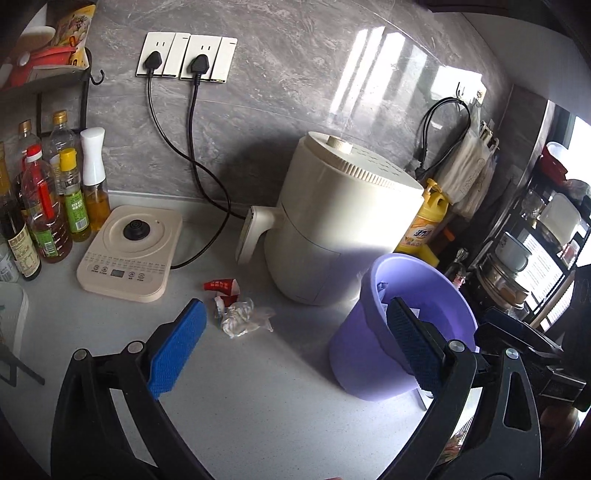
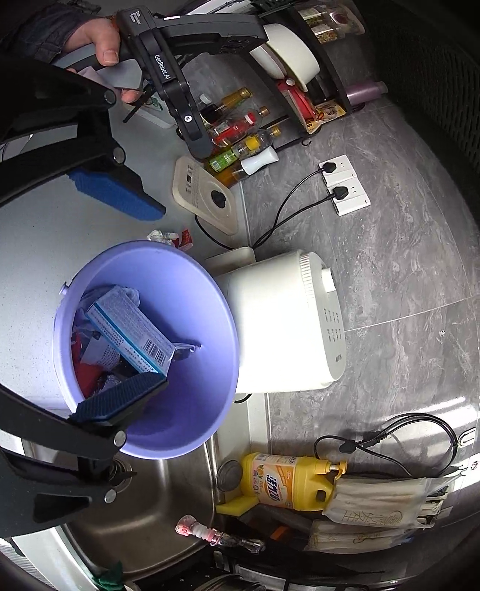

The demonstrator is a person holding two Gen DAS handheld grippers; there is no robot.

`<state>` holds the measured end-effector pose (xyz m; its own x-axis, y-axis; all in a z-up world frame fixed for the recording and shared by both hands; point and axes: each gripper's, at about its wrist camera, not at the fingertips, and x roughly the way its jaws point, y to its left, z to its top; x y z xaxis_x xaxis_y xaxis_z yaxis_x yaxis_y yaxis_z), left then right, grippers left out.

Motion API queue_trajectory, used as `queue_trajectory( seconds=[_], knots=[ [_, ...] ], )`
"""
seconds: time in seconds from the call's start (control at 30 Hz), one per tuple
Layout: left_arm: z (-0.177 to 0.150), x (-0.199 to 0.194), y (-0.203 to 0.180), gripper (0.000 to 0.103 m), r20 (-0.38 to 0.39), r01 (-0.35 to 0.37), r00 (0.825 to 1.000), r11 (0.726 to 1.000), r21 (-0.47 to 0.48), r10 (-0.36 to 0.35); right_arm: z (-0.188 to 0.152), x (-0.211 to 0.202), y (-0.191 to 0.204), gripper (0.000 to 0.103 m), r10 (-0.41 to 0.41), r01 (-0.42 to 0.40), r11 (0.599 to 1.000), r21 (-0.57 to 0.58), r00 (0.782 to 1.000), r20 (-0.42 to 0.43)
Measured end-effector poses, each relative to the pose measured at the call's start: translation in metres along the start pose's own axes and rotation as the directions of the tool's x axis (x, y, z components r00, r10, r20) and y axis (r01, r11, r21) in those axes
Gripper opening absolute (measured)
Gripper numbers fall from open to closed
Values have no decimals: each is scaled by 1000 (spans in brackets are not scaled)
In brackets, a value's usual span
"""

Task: Collect trash
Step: 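Bring both tools back toward the remaining red paper and tissue on the counter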

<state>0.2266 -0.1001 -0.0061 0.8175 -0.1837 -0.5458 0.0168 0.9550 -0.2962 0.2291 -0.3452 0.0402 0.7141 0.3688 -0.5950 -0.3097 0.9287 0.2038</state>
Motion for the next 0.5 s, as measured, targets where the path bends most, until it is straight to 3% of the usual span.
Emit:
queue_trajectory(
  seconds=[0.03,0.5],
  knots=[
    [-1,-3,6,97,0,-6,1000,1000,-1,6,-1,1,5,96,-6,6,1000,8,1000,8],
    [-6,-26,80,97,-22,-58,998,998,-11,57,-19,27,74,95,-104,101,993,59,993,53]
  ],
)
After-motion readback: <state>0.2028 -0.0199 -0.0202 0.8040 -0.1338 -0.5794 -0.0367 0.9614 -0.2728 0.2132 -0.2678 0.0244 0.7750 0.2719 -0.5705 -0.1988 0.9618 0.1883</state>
